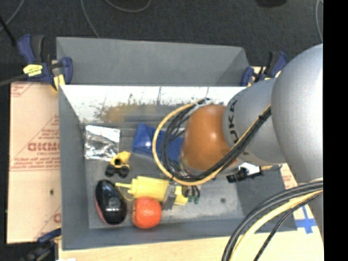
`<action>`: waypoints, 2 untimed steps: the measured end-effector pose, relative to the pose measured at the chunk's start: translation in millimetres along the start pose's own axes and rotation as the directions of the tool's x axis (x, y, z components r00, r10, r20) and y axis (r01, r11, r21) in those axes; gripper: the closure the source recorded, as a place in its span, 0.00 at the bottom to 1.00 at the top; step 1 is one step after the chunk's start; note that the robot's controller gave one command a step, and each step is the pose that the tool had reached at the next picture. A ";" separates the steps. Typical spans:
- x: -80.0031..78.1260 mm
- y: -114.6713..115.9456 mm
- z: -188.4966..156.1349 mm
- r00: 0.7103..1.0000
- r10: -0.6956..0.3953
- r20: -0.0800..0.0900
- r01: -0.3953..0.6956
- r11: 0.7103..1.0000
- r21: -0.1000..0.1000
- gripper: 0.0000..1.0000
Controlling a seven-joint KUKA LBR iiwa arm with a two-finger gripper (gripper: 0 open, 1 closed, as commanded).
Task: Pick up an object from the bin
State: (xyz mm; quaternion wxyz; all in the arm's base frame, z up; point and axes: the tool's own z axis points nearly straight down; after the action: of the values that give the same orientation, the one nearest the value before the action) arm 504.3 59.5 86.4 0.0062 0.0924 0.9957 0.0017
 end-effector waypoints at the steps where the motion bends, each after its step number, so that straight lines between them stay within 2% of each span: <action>1: 0.0 0.0 0.0 1.000 0.001 0.000 -0.001 1.000 0.000 1.00; 2: 3.9 1.2 -43.1 1.000 -0.001 -0.008 0.001 1.000 0.002 1.00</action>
Offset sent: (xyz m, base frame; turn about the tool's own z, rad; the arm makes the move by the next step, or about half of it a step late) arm -0.0044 0.0054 0.1033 0.0029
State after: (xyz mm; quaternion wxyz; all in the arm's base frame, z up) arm 500.2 61.3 129.5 0.0020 0.0917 0.9958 0.0010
